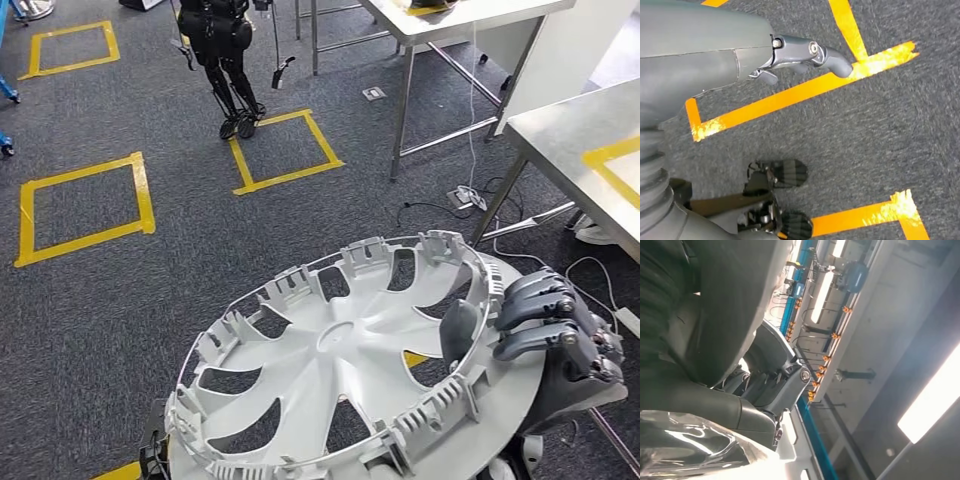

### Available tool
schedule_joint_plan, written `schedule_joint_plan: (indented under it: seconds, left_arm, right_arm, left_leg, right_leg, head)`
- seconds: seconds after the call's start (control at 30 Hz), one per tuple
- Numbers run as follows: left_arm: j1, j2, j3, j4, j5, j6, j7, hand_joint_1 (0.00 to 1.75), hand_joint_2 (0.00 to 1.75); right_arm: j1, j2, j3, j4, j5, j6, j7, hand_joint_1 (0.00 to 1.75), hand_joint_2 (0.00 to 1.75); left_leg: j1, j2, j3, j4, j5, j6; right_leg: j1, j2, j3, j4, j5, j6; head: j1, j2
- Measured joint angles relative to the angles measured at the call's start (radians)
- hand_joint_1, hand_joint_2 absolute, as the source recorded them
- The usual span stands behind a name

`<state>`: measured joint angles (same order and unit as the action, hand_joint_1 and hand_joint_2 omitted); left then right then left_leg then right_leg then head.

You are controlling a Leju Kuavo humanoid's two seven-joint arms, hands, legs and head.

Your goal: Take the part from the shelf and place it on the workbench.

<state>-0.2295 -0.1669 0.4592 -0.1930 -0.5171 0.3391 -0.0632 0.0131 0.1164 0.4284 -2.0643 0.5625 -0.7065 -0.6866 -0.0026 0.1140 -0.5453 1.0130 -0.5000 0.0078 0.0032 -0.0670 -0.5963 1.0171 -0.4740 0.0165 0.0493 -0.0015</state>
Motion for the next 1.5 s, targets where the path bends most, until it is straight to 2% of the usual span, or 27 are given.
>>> schedule_joint_plan:
  seconds: [0.07,0.1,0.17,0.2,0.27,0.3,0.33,0.4,0.47,0.53,0.57,0.63,0.7,0.77,0.8,0.83,0.9,0.97,1.0,1.1,1.17,1.23,1.3,1.33,1.4,1.47,1.5]
  left_arm:
    - [-0.016,0.003,0.016,-0.001,0.012,-0.001,0.026,0.0,1.75]
    - [-0.024,0.006,0.024,-0.002,0.015,-0.002,0.033,0.0,1.75]
    - [-0.034,0.013,0.036,-0.004,0.018,-0.004,0.039,0.0,1.75]
    - [-0.035,0.016,0.04,-0.004,0.019,-0.004,0.04,0.0,1.75]
    - [-0.032,0.021,0.049,-0.003,0.022,-0.004,0.041,0.0,1.75]
    - [-0.032,0.023,0.054,-0.003,0.022,-0.004,0.041,0.0,1.75]
    - [-0.033,0.025,0.057,-0.004,0.023,-0.004,0.041,0.0,1.75]
    - [-0.035,0.029,0.06,-0.004,0.024,-0.004,0.041,0.0,1.75]
    - [-0.036,0.032,0.064,-0.004,0.025,-0.005,0.04,0.0,1.75]
    - [-0.037,0.033,0.066,-0.004,0.027,-0.006,0.04,0.0,1.75]
    - [-0.039,0.033,0.067,-0.004,0.027,-0.007,0.04,0.0,1.75]
    - [-0.041,0.033,0.072,-0.004,0.028,-0.008,0.04,0.0,1.75]
    - [-0.039,0.036,0.078,-0.005,0.027,-0.008,0.041,0.0,1.75]
    - [-0.035,0.038,0.081,-0.005,0.026,-0.007,0.042,0.0,1.75]
    - [-0.035,0.038,0.081,-0.005,0.025,-0.006,0.042,0.0,1.75]
    - [-0.035,0.038,0.082,-0.005,0.024,-0.005,0.042,0.0,1.75]
    - [-0.038,0.037,0.082,-0.005,0.023,-0.005,0.042,0.0,1.75]
    - [-0.038,0.037,0.082,-0.005,0.023,-0.004,0.042,0.0,1.75]
    - [-0.038,0.038,0.082,-0.005,0.023,-0.004,0.042,0.0,1.75]
    - [-0.04,0.037,0.082,-0.005,0.022,-0.004,0.042,0.0,1.75]
    - [-0.042,0.037,0.082,-0.005,0.022,-0.004,0.042,0.0,1.75]
    - [-0.04,0.038,0.082,-0.005,0.021,-0.004,0.042,0.0,1.75]
    - [-0.034,0.038,0.083,-0.005,0.022,-0.004,0.042,0.0,1.75]
    - [-0.032,0.038,0.083,-0.005,0.022,-0.004,0.041,0.0,1.75]
    - [-0.033,0.038,0.084,-0.005,0.02,-0.003,0.034,0.0,1.75]
    - [-0.036,0.039,0.083,-0.005,0.016,0.002,0.028,0.0,1.75]
    - [-0.037,0.039,0.083,-0.005,0.013,0.005,0.026,0.0,1.75]
  right_arm:
    - [-0.021,-0.002,0.018,0.021,-0.027,0.0,-0.001,1.75,1.75]
    - [-0.033,-0.003,0.028,0.032,-0.038,0.0,-0.001,1.75,1.75]
    - [-0.052,-0.003,0.044,0.051,-0.048,0.0,-0.001,1.75,1.75]
    - [-0.058,-0.003,0.05,0.059,-0.051,0.0,-0.001,1.75,1.75]
    - [-0.065,-0.003,0.057,0.072,-0.056,0.0,-0.001,1.75,1.75]
    - [-0.068,-0.003,0.061,0.077,-0.06,0.0,-0.001,1.75,1.75]
    - [-0.071,-0.004,0.065,0.082,-0.063,0.0,-0.001,1.75,1.75]
    - [-0.078,-0.004,0.073,0.09,-0.07,0.0,-0.001,1.75,1.75]
    - [-0.085,-0.004,0.079,0.097,-0.077,0.0,-0.001,1.75,1.75]
    - [-0.088,-0.004,0.083,0.101,-0.084,0.0,-0.002,1.75,1.75]
    - [-0.088,-0.004,0.085,0.102,-0.086,0.0,-0.002,1.75,1.75]
    - [-0.092,-0.006,0.088,0.105,-0.088,-0.001,-0.002,1.75,1.75]
    - [-0.096,-0.007,0.094,0.109,-0.093,-0.001,-0.003,1.75,1.75]
    - [-0.097,-0.009,0.099,0.115,-0.099,-0.001,-0.003,1.75,1.75]
    - [-0.096,-0.01,0.1,0.118,-0.102,-0.001,-0.004,1.75,1.75]
    - [-0.096,-0.012,0.102,0.12,-0.104,-0.001,-0.004,1.75,1.75]
    - [-0.097,-0.013,0.105,0.122,-0.105,-0.001,-0.005,1.75,1.75]
    - [-0.098,-0.013,0.106,0.122,-0.105,0.0,-0.006,1.75,1.75]
    - [-0.099,-0.014,0.107,0.123,-0.105,0.0,-0.006,1.75,1.75]
    - [-0.097,-0.014,0.107,0.123,-0.105,0.0,-0.006,1.75,1.75]
    - [-0.099,-0.014,0.108,0.123,-0.105,0.0,-0.006,1.75,1.75]
    - [-0.1,-0.014,0.11,0.124,-0.105,0.0,-0.007,1.75,1.75]
    - [-0.1,-0.015,0.112,0.128,-0.108,0.0,-0.007,1.75,1.75]
    - [-0.1,-0.015,0.112,0.13,-0.11,0.0,-0.007,1.75,1.75]
    - [-0.1,-0.015,0.113,0.132,-0.115,0.0,-0.007,1.75,1.75]
    - [-0.1,-0.015,0.113,0.132,-0.118,0.0,-0.007,1.75,1.75]
    - [-0.101,-0.015,0.113,0.132,-0.12,0.0,-0.007,1.75,1.75]
  left_leg:
    - [0.002,0.003,0.0,0.004,-0.007,-0.01]
    - [0.005,-0.018,-0.007,0.024,-0.022,-0.015]
    - [0.009,-0.079,-0.052,0.128,-0.078,-0.022]
    - [0.01,-0.098,-0.087,0.2,-0.108,-0.023]
    - [0.01,-0.106,-0.138,0.29,-0.124,-0.023]
    - [0.009,-0.108,-0.14,0.282,-0.103,-0.02]
    - [0.009,-0.114,-0.125,0.238,-0.065,-0.017]
    - [0.012,-0.155,-0.074,0.104,0.009,-0.01]
    - [0.014,-0.19,-0.043,0.024,0.031,-0.007]
    - [0.011,-0.181,-0.038,0.013,0.026,-0.003]
    - [0.011,-0.169,-0.037,0.009,0.028,0.003]
    - [0.013,-0.144,-0.033,-0.001,0.034,0.014]
    - [0.012,-0.116,-0.032,-0.005,0.035,0.021]
    - [0.011,-0.086,-0.032,-0.004,0.032,0.023]
    - [0.011,-0.072,-0.032,-0.003,0.031,0.022]
    - [0.011,-0.059,-0.031,-0.003,0.029,0.021]
    - [0.009,-0.037,-0.027,-0.001,0.024,0.014]
    - [0.004,-0.018,-0.023,0.002,0.019,0.006]
    - [0.002,-0.01,-0.022,0.003,0.018,0.003]
    - [0.003,0.007,-0.019,0.004,0.014,-0.006]
    - [0.008,-0.031,-0.03,0.037,-0.013,-0.017]
    - [0.011,-0.086,-0.078,0.148,-0.073,-0.023]
    - [0.012,-0.103,-0.135,0.269,-0.117,-0.024]
    - [0.012,-0.104,-0.147,0.29,-0.113,-0.023]
    - [0.012,-0.116,-0.119,0.216,-0.051,-0.017]
    - [0.016,-0.16,-0.063,0.086,0.011,-0.011]
    - [0.017,-0.178,-0.046,0.044,0.022,-0.009]
  right_leg:
    - [-0.001,0.023,-0.003,-0.002,0.005,-0.013]
    - [-0.004,0.035,-0.003,-0.005,0.008,-0.018]
    - [-0.008,0.057,-0.002,-0.007,0.011,-0.026]
    - [-0.008,0.071,-0.002,-0.007,0.012,-0.028]
    - [-0.006,0.103,-0.001,-0.007,0.012,-0.029]
    - [-0.005,0.119,0.0,-0.006,0.012,-0.03]
    - [-0.005,0.135,0.001,-0.005,0.012,-0.029]
    - [-0.005,0.163,0.001,-0.002,0.011,-0.027]
    - [-0.006,0.188,-0.008,0.001,0.013,-0.019]
    - [-0.011,0.209,-0.016,0.0,0.018,-0.007]
    - [-0.012,0.206,-0.021,0.002,0.015,-0.002]
    - [-0.008,0.157,-0.05,0.05,-0.017,0.006]
    - [-0.006,0.095,-0.109,0.171,-0.078,0.011]
    - [-0.008,0.075,-0.16,0.275,-0.111,0.016]
    - [-0.009,0.071,-0.162,0.28,-0.103,0.017]
    - [-0.009,0.066,-0.143,0.244,-0.077,0.018]
    - [-0.005,0.027,-0.064,0.101,-0.017,0.014]
    - [0.003,-0.005,-0.011,0.007,0.007,0.004]
    - [0.006,-0.006,-0.005,-0.003,0.004,-0.001]
    - [0.004,0.022,-0.009,-0.004,0.009,-0.012]
    - [-0.002,0.042,-0.008,-0.008,0.014,-0.022]
    - [-0.006,0.066,-0.007,-0.01,0.016,-0.028]
    - [-0.005,0.096,-0.007,-0.009,0.017,-0.031]
    - [-0.004,0.112,-0.006,-0.009,0.017,-0.031]
    - [-0.004,0.142,-0.005,-0.006,0.018,-0.031]
    - [-0.004,0.17,-0.007,-0.001,0.017,-0.027]
    - [-0.004,0.182,-0.011,0.002,0.018,-0.022]
  head:
    - [-0.001,0.0]
    - [-0.003,0.0]
    - [-0.011,0.0]
    - [-0.013,0.0]
    - [-0.014,0.0]
    - [-0.014,0.0]
    - [-0.014,0.0]
    - [-0.014,0.0]
    - [-0.013,0.0]
    - [-0.013,0.0]
    - [-0.013,0.0]
    - [-0.007,0.0]
    - [-0.002,0.0]
    - [-0.002,0.0]
    - [-0.001,0.0]
    - [-0.001,0.0]
    - [-0.001,0.0]
    - [-0.002,0.0]
    - [-0.003,0.0]
    - [-0.002,0.0]
    - [-0.004,0.0]
    - [-0.009,0.0]
    - [-0.011,0.0]
    - [-0.011,0.0]
    - [-0.011,0.0]
    - [-0.011,0.0]
    - [-0.011,0.0]
